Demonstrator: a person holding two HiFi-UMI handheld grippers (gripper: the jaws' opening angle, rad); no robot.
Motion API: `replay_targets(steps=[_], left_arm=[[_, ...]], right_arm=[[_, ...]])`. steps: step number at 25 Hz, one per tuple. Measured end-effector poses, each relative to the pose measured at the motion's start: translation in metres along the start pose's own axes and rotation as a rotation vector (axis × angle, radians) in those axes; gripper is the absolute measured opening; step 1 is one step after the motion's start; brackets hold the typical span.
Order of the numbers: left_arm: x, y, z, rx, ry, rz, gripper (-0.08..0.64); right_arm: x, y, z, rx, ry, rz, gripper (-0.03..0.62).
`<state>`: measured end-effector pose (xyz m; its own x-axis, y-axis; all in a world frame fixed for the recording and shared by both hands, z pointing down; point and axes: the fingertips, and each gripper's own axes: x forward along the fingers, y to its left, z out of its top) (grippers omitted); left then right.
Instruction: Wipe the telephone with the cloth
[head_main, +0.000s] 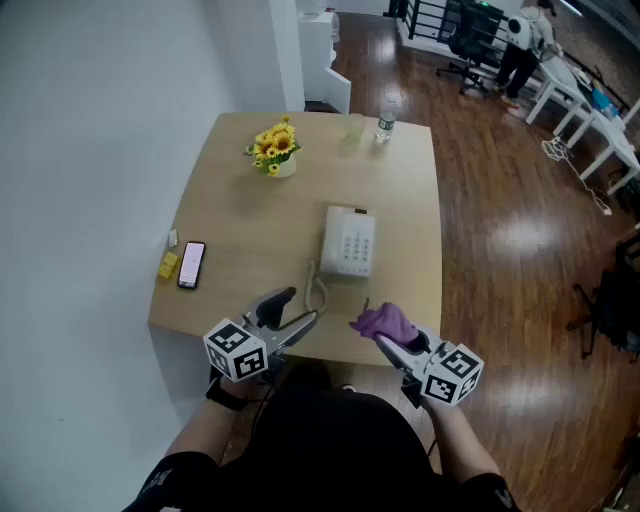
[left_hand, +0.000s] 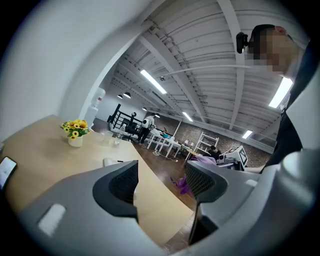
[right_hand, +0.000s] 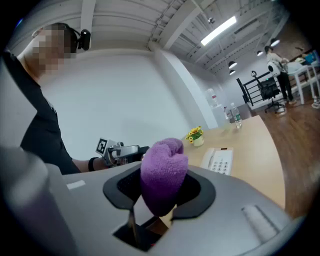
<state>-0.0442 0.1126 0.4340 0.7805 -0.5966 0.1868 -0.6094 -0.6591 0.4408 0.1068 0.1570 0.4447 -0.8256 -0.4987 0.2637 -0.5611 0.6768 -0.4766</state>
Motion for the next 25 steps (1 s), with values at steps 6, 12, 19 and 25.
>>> replay_targets(steps=[6,12,19,25], left_arm=[[0.018,0.044,0.016,0.012,0.025,-0.019,0.295],[0.043,0.081,0.019,0.019,0.084,-0.081,0.296],[0.064,0.133,0.019,0.047,0.165,-0.120,0.301],[0.083,0.152,0.020,0.085,0.202,-0.136,0.304]], right_arm=[[0.056,-0.026,0.021,-0.047,0.041,-0.019,0.152],[0.113,-0.070,0.040,-0.088,0.111,-0.080,0.152],[0.184,-0.124,0.071,-0.177,0.197,-0.149,0.152],[0.241,-0.175,0.072,-0.250,0.361,-0.195,0.152]])
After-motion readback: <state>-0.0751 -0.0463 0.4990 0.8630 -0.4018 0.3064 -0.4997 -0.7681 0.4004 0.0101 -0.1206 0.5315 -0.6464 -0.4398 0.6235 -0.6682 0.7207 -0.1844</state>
